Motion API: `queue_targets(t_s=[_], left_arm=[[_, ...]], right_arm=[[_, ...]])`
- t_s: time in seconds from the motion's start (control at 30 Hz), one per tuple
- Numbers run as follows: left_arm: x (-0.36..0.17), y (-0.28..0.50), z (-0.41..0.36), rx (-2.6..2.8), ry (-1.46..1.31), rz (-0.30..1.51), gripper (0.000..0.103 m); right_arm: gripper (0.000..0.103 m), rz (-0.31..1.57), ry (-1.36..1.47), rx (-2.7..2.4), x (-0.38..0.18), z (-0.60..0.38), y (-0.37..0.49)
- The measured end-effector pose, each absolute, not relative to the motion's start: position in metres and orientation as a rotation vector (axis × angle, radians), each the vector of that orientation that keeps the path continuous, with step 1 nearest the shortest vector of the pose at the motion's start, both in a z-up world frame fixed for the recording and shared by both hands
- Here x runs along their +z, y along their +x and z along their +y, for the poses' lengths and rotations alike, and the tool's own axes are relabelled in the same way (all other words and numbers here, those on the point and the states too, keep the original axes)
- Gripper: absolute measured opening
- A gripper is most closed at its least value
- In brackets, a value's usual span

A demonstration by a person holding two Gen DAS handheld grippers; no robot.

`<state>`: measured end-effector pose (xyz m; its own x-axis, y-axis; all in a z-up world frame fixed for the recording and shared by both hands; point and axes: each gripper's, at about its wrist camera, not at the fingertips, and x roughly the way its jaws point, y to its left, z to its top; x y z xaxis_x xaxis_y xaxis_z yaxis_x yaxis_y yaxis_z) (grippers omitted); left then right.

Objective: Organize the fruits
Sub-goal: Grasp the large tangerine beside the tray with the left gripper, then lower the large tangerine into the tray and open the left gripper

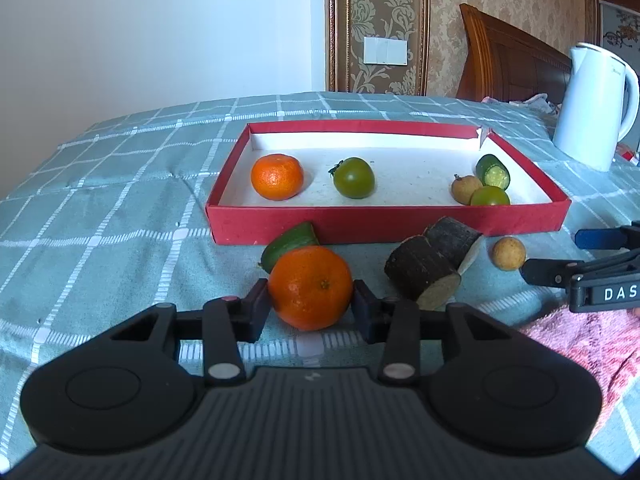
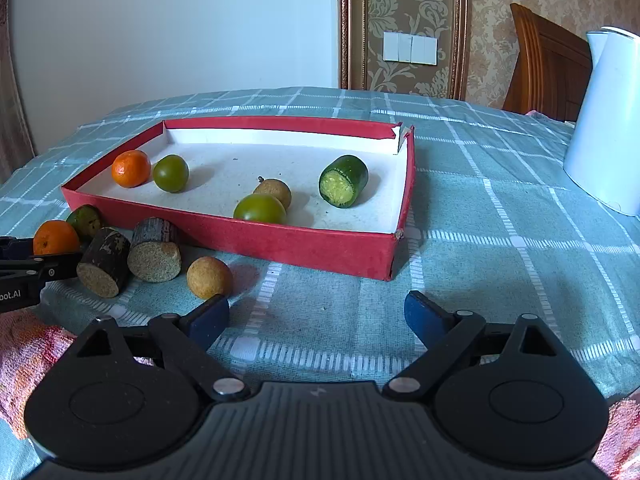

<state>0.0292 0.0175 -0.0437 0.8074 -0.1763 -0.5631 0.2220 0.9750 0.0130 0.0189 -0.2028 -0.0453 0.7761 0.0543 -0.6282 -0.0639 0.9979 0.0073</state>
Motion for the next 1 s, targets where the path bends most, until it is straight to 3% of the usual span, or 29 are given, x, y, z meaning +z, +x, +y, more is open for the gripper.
queue_targets(t_s=[0.53,1.0], left_arm=[[-0.010,0.030,0.022,-0.224,0.045,0.533,0.040],[-0.002,0.087,0.015,-0.249,-0.026,0.598,0.040]], right_arm=[[0.096,0.680,-0.015,0.065,-0.045,-0.202,0.019],[0.098,0.681,-0.017,0.069,-0.046,-0.202,0.020]])
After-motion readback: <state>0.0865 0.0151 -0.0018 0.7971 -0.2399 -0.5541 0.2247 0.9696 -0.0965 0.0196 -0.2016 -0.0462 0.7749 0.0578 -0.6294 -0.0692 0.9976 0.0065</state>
